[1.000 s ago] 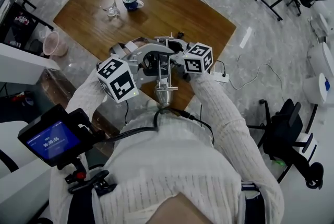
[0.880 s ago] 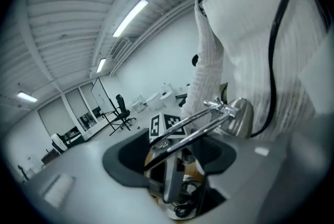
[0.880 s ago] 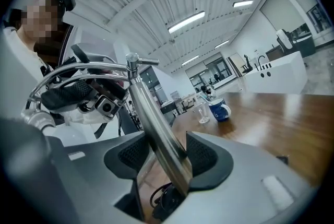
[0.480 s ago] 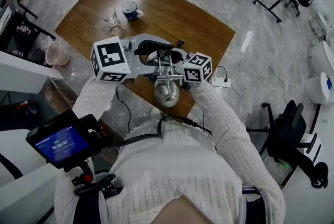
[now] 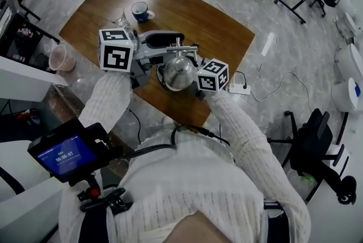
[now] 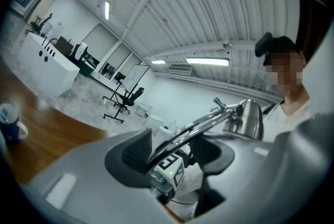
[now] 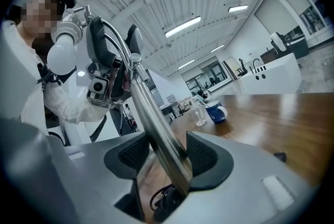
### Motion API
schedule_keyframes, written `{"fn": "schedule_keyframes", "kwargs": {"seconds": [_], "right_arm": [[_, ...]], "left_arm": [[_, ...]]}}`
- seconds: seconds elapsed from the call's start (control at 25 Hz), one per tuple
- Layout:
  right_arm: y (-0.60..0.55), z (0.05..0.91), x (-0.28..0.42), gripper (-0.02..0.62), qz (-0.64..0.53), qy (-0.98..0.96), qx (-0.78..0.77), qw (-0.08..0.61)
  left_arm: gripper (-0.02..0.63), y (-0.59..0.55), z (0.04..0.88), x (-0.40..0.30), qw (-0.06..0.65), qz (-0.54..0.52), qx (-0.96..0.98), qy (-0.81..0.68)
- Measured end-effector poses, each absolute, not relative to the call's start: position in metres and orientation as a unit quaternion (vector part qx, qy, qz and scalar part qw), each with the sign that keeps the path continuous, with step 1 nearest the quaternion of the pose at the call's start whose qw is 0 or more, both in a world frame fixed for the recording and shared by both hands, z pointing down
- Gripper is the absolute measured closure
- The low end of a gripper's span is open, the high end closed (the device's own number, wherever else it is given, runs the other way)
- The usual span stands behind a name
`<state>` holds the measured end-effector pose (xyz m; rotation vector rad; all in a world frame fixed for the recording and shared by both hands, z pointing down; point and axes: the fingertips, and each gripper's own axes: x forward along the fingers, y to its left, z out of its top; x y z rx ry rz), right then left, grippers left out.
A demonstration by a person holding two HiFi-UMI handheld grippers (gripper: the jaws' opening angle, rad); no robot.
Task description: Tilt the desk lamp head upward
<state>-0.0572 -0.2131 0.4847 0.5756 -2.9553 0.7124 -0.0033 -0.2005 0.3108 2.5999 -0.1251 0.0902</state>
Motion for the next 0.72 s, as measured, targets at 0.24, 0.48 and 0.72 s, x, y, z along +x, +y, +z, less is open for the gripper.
{"fn": "schedule_keyframes", "kwargs": {"seconds": [0.24,0.48,0.72], "right_arm": [[-0.213,0.486,-0.058,0.383,0.229,-0.954,0.195,0.017],[-0.215,0.483,-0.055,0.385,0.230,-0.951,0.205,0.011],[-0.219,0.481,-0.055,0.382,0.235,-0.949,0.208,0.003]], "left_arm": [[0.370,-0.214,0.314,-0.007,0.333,0.015,0.940,-0.068],[0.360,-0.224,0.313,-0.005,0.390,-0.004,0.917,-0.085],[0.373,-0.228,0.308,-0.006,0.351,-0.005,0.932,-0.094]]}}
